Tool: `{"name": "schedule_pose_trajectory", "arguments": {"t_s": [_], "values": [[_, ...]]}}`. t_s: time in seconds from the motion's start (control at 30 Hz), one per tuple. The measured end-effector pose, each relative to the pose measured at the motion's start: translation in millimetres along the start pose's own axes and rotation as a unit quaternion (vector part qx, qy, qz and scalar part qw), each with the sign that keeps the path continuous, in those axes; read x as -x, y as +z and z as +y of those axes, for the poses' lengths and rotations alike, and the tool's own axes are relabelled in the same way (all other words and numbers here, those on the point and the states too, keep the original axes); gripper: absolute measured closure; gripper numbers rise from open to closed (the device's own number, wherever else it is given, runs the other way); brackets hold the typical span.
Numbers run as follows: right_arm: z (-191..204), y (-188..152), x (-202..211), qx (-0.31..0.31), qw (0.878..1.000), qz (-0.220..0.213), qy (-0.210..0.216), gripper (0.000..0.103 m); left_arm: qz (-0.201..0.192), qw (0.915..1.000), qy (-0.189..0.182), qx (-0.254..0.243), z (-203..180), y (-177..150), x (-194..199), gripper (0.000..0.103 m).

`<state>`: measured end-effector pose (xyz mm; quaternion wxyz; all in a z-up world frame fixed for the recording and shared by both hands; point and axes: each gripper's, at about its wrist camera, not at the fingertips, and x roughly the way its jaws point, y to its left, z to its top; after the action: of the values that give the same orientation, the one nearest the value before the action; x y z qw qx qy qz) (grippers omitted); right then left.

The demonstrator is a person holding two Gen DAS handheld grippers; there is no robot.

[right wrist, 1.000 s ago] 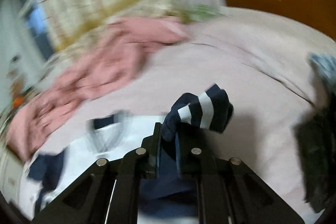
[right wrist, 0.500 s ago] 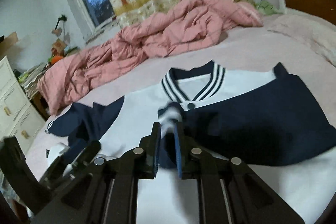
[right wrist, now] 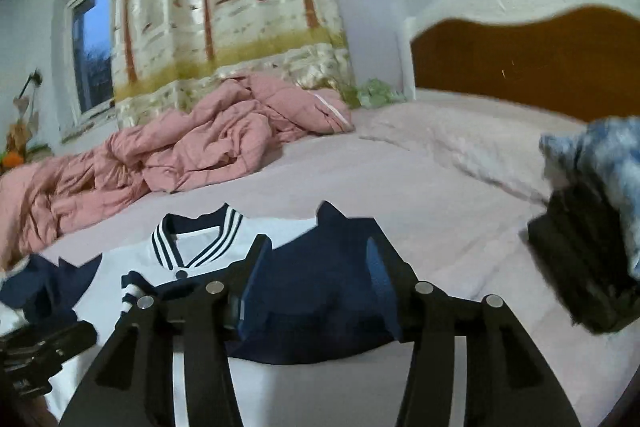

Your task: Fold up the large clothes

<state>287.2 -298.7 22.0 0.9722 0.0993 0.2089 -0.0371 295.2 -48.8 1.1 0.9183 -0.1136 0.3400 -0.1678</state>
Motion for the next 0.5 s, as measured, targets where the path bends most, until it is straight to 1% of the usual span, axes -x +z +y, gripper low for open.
{"name": "schedule_pose_trajectory", "arguments": {"t_s": [0.03,0.07,0.1,0.13,0.17,0.2,0.23,0.27,0.3,0.37,0.4,0.43,0.47,0.5], "values": [[-5.6,1.0,-2.9,-0.013,1.0,0.011,0.008,0.051,0.018,0.9996,0.013,0.018,1.5,6.2,-11.9,0.019],[-9.0,1.6,-3.7,-0.021,1.0,0.017,0.015,0.051,0.039,0.9977,0.046,0.032,4.6,11.5,-25.0,0.019],[-10.5,2.0,-5.0,-0.027,0.999,0.024,0.021,0.051,0.06,0.9936,0.085,0.046,9.4,15.7,-37.4,0.019],[-9.6,2.2,-7.6,-0.026,0.999,0.032,0.023,0.051,0.074,0.9894,0.106,0.067,17.0,17.6,-47.9,0.02],[-6.1,1.4,-13.4,-0.015,0.998,0.053,0.029,0.051,0.079,0.988,0.102,0.085,23.9,17.8,-53.5,0.022],[-3.4,-0.7,-19.5,-0.008,0.997,0.07,0.038,0.051,0.086,0.9863,0.092,0.106,32.7,17.2,-57.5,0.033],[-1.1,-5.2,-28.2,-0.007,0.994,0.096,0.046,0.051,0.09,0.9843,0.092,0.121,39.7,16.9,-58.2,0.052],[0.2,-9.4,-35.3,-0.012,0.992,0.113,0.049,0.051,0.089,0.9823,0.103,0.129,46.6,17.8,-54.3,0.061],[-0.1,-14.0,-43.0,-0.027,0.988,0.137,0.06,0.051,0.083,0.9814,0.119,0.127,52.1,19.6,-48.0,0.074],[-3.1,-17.0,-47.4,-0.059,0.98,0.161,0.1,0.051,0.051,0.9761,0.177,0.116,64.7,25.4,-29.5,0.082],[-3.1,-17.5,-46.4,-0.065,0.978,0.164,0.113,0.051,0.04,0.9729,0.2,0.108,71.1,27.5,-22.3,0.09],[-1.2,-16.5,-44.1,-0.06,0.979,0.159,0.113,0.051,0.031,0.9694,0.223,0.096,77.1,30.9,-15.4,0.094],[1.1,-16.1,-41.0,-0.049,0.982,0.15,0.104,0.051,0.024,0.9673,0.237,0.086,82.8,34.0,-10.3,0.095],[4.5,-15.5,-37.1,-0.03,0.987,0.134,0.078,0.051,0.015,0.9657,0.247,0.079,87.5,39.4,-7.6,0.095]]}}
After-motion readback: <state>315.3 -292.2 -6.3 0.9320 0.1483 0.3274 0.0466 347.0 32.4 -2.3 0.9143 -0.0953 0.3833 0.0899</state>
